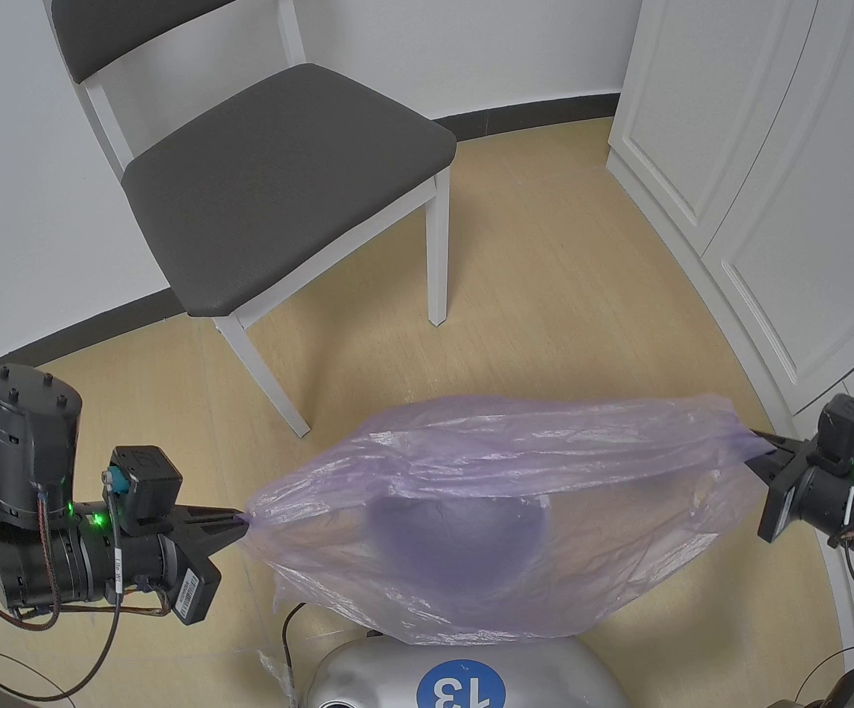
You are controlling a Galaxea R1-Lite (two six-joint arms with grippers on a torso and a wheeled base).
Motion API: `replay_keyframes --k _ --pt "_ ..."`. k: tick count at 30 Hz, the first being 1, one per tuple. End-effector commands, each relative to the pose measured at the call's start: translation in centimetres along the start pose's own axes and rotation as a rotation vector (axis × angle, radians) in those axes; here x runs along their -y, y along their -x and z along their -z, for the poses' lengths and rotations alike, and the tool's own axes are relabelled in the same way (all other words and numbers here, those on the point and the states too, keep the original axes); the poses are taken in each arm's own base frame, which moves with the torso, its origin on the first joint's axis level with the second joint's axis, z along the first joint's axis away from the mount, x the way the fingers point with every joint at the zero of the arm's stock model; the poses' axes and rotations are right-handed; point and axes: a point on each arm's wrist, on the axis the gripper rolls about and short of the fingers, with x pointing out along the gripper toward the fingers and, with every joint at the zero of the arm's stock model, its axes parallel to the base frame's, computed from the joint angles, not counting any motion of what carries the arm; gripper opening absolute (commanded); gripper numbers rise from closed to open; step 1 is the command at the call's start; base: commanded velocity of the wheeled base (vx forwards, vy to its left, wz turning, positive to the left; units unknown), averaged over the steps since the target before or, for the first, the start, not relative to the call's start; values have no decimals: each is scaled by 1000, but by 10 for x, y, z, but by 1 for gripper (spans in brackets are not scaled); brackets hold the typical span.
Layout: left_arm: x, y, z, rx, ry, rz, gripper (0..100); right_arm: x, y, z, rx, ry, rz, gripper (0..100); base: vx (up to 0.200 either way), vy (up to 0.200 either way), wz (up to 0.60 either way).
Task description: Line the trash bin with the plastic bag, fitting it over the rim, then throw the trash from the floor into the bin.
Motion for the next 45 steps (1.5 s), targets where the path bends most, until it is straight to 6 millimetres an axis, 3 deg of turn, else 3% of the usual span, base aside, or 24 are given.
replay_keyframes --k 1,8,12,17,29,45 --pt "0 3 2 4 -4 -3 0 4 19 15 -23 -10 21 0 0 0 0" --pt "4 10 6 22 -18 17 0 5 37 25 -42 -62 3 0 0 0 0" --pt "7 16 19 13 -22 24 0 6 39 38 -91 -65 8 0 0 0 0" --pt "10 15 29 -9 -20 59 0 6 41 40 -84 -64 12 0 0 0 0" --pt "8 23 29 26 -5 47 0 5 63 51 -55 -25 8 0 0 0 0" --pt "7 20 26 19 -14 39 0 5 68 56 -83 23 8 0 0 0 0"
